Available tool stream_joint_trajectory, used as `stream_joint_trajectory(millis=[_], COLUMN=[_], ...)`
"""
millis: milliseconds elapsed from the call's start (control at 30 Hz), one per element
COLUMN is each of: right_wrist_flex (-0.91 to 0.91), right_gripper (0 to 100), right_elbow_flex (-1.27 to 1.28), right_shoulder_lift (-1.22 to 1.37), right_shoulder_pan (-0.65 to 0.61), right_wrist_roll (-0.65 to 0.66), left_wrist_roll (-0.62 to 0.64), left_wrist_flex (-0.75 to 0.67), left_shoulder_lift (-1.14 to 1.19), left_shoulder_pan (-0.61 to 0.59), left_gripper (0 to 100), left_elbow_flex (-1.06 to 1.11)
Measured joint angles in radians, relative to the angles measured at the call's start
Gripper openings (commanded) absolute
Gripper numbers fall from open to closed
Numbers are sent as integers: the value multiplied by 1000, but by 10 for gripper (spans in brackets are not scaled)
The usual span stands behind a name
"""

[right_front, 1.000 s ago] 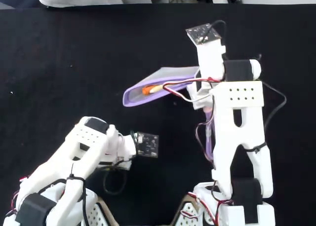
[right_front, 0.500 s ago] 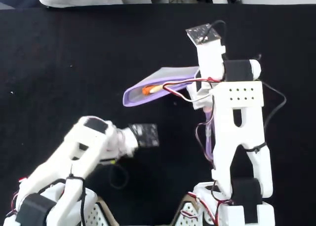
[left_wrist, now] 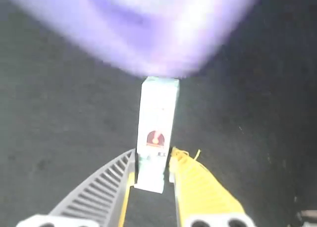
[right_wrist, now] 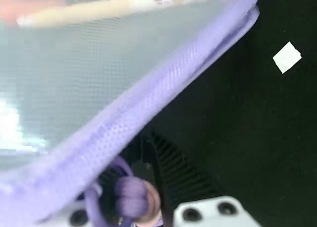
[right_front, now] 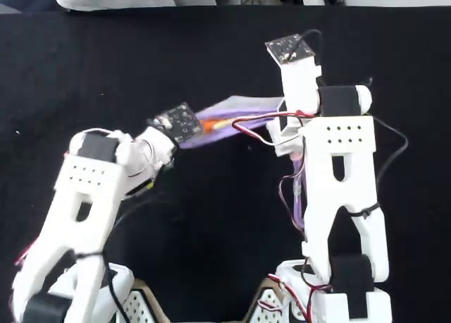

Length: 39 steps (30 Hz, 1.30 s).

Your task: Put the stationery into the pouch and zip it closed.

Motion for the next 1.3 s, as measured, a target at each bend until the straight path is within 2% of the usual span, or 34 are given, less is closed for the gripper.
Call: stream_joint_trajectory(millis=[233,467,600,833,967,1100,1300], right_wrist_flex=[0,0,0,0,0,0,0], right_gripper=[11,11,11,11,11,11,11], right_elbow_flex=[0,0,0,0,0,0,0], right_shoulder_lift=[0,0,0,0,0,0,0], right_shoulder_pan=[0,0,0,0,0,0,0], right_wrist_roll=[0,0,0,0,0,0,0], left_wrist_roll=[41,226,338,624,825,965,1168], left_wrist_flex=[0,-2,-95,-285,-331,-336,-493], left_shoulder_lift=[-377,-879,-1154,-1046,-1007,-1025,-1117], left_shoulder_pan=[0,0,0,5,109,236,279], left_gripper=[44,45,45,45,41,40,39], left_elbow_flex=[130,299,404,460,457,419,460])
